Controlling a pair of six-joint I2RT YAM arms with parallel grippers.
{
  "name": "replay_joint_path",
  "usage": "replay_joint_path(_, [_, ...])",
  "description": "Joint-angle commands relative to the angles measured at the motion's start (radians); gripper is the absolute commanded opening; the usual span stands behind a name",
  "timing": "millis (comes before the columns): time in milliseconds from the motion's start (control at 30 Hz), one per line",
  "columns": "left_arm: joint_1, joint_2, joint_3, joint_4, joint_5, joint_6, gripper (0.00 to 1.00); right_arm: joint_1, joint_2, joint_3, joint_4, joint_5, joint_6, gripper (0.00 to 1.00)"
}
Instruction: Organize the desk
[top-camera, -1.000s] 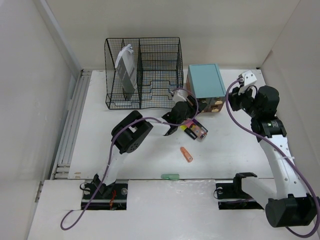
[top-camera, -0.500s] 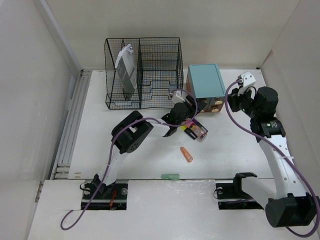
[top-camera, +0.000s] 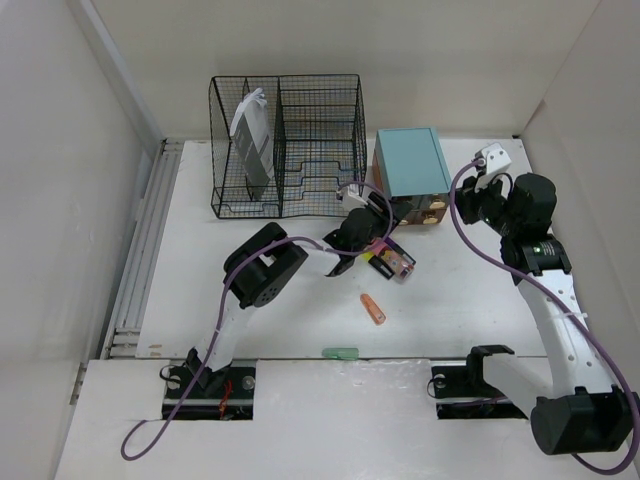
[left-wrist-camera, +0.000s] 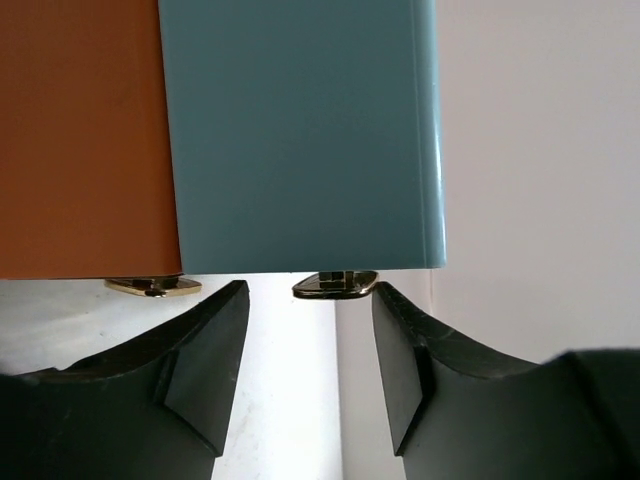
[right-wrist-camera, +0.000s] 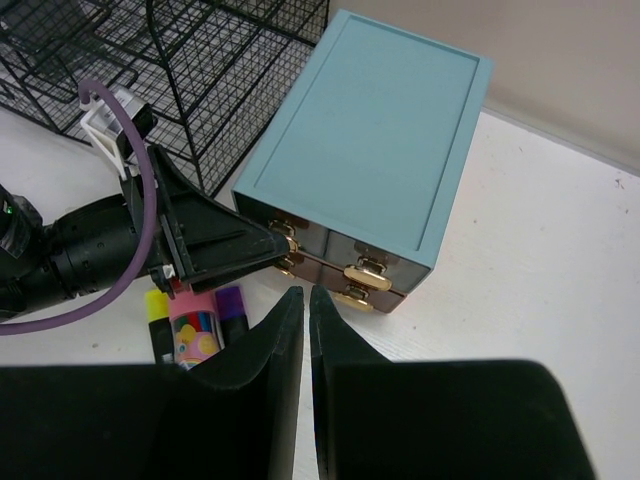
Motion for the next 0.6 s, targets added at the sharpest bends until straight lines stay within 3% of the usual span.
replay_joint_path(0, [0.022,-0.077,-0.010,0.115,-0.100,-0.080,0.48,-0.003,-0.010,0.005,0.055,-0.023,0.008,0.12])
replay_joint_path(133, [0.022,-0.077,-0.010,0.084,-0.129,-0.154,0.42,-0.003,-0.010,-0.005,0.055,-0.023,0.008,0.12])
replay_joint_path(567, [0.022,-0.086,0.010,0.099,-0.167,-0.217,0.43,-0.003,-0.019,-0.005,0.055,-0.041,0.008,0.12])
